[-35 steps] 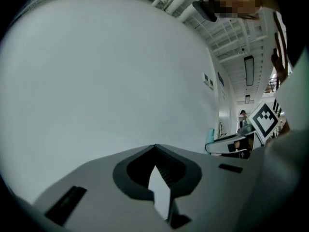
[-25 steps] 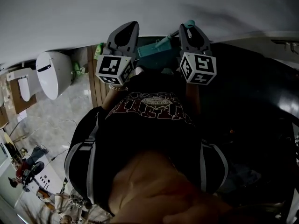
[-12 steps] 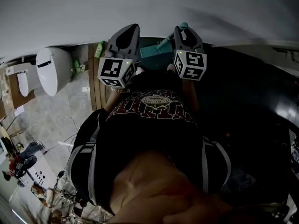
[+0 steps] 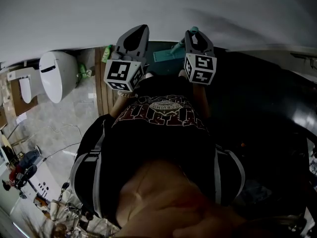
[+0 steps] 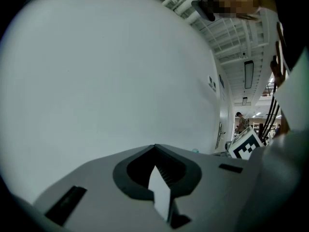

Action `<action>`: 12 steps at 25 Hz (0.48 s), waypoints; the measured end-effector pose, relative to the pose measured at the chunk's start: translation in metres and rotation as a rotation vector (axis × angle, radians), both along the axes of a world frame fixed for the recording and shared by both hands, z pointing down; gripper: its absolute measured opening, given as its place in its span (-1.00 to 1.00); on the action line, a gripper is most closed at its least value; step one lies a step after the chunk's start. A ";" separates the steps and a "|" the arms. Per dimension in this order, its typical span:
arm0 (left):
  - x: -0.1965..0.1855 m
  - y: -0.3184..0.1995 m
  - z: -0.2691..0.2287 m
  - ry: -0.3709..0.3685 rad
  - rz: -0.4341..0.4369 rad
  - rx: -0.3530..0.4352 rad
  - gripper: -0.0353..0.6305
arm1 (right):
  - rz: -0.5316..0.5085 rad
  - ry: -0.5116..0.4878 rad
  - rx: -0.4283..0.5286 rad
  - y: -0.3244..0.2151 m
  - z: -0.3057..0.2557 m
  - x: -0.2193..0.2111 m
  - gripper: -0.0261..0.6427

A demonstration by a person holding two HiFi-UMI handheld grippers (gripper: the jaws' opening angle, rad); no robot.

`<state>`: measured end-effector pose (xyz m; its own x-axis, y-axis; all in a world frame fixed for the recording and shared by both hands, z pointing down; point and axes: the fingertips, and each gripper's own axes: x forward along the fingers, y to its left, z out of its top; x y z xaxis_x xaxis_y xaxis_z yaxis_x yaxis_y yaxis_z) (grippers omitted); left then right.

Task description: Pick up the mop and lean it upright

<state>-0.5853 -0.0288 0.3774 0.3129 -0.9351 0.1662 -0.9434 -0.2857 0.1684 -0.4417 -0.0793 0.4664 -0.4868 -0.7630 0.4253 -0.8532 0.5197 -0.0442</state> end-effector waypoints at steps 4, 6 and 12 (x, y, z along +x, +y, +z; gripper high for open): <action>0.000 -0.004 0.000 -0.004 0.011 -0.002 -0.76 | -0.003 0.011 -0.007 -0.002 0.009 -0.002 -0.59; -0.001 -0.006 0.002 -0.006 0.013 -0.003 -0.76 | -0.006 0.013 0.001 -0.005 0.010 -0.005 -0.59; -0.003 -0.012 0.006 0.004 0.021 -0.012 -0.76 | -0.015 0.015 0.009 -0.021 0.012 -0.018 -0.59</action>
<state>-0.5884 -0.0405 0.3834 0.3331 -0.9262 0.1765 -0.9365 -0.3032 0.1761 -0.4601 -0.1005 0.4781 -0.4918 -0.7593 0.4261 -0.8459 0.5327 -0.0268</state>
